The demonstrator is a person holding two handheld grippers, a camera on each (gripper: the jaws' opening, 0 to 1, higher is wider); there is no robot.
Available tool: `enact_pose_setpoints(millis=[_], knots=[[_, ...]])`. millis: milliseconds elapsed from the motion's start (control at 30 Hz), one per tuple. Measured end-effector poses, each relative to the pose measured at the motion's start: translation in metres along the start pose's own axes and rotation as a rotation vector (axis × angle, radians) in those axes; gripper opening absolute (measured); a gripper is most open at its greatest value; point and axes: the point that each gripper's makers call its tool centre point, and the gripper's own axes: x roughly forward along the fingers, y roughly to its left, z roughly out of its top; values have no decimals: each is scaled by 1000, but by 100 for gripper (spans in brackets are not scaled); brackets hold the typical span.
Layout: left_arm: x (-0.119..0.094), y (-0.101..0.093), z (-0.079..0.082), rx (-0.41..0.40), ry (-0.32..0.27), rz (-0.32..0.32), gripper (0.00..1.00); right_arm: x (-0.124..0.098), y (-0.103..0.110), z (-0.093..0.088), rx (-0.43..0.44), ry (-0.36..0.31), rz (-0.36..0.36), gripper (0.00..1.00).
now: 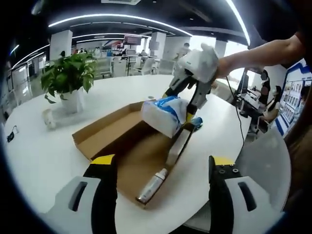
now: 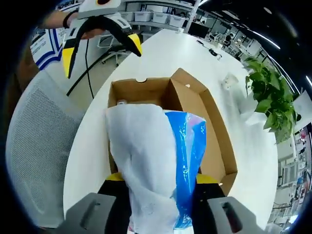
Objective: Operate the shoe box by opening the lid, removing the specified soft item, and placing it in the target area until the item is outside and the box remains undamaged.
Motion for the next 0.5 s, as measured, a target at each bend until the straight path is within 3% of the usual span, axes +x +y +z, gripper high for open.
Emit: enact_pose_setpoints(millis=[500], knots=[[4, -15, -2, 23, 9, -32, 77, -29, 14, -48, 60, 36, -44, 45]])
